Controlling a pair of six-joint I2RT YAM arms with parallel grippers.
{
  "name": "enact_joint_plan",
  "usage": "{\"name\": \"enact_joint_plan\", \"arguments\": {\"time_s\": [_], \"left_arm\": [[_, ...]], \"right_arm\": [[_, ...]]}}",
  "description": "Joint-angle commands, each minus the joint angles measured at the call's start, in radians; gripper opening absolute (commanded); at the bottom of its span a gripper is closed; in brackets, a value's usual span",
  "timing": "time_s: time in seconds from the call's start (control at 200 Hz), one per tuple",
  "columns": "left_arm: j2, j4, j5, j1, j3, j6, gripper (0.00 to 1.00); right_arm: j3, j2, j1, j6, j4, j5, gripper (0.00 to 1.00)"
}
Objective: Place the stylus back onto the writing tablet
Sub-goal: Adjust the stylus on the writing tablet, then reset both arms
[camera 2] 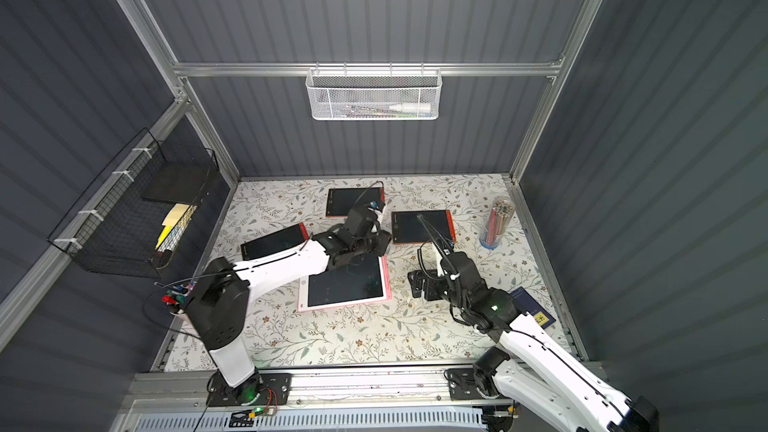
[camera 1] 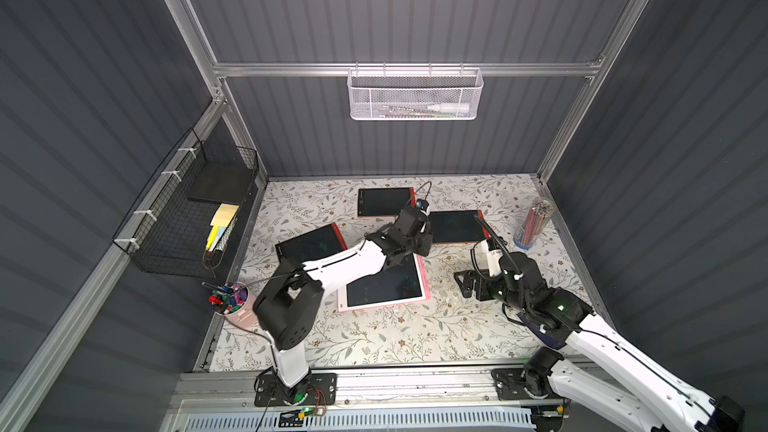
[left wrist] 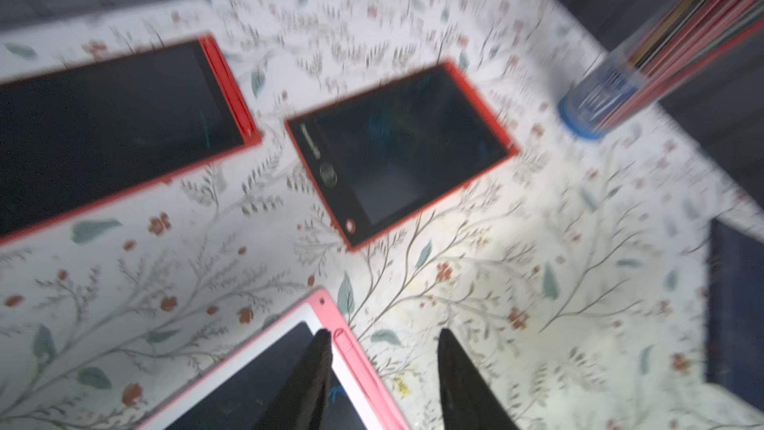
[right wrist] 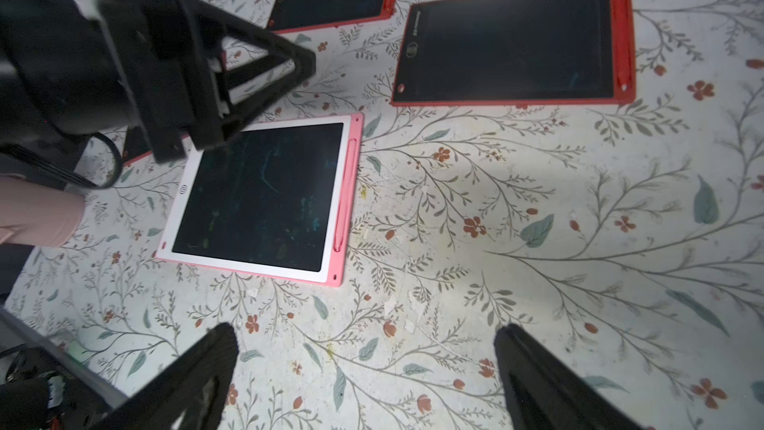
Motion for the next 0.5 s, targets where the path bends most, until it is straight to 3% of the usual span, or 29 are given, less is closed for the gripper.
{"name": "enact_joint_plan", "arguments": {"time_s": [0.0,0.1,0.16,0.235,0.41,0.495], "left_arm": [[-0.116,0.098,0.018,0.000,-0.059,-0.026,0.54],[-0.202,0.142,-0.025,0.003,-0.103,-0.046,0.68],[-0.248,0.169,-0.066,0.005,-0.124,-0.063,0.86],[-0.311,0.208,-0.124,0.012,-0.142,-0.075,0.99],[-0.429,0.308,-0.220,0.045,-0.199,-0.081,0.99],[-0.476,0.376,-0.280,0.056,-0.265,-0.027,0.99]], "right_arm": [[0.035,-0.058,-0.004,-0.043,-0.060,-0.036,0.99],[0.041,-0.109,-0.003,-0.036,-0.058,-0.003,0.99],[0.044,-0.137,-0.005,-0.026,-0.067,0.062,0.99],[0.036,-0.166,-0.004,-0.030,-0.050,0.132,0.99],[0.046,-0.196,-0.003,-0.058,-0.027,0.262,0.99],[0.047,-0.191,-0.004,-0.081,-0.028,0.305,0.99]]}}
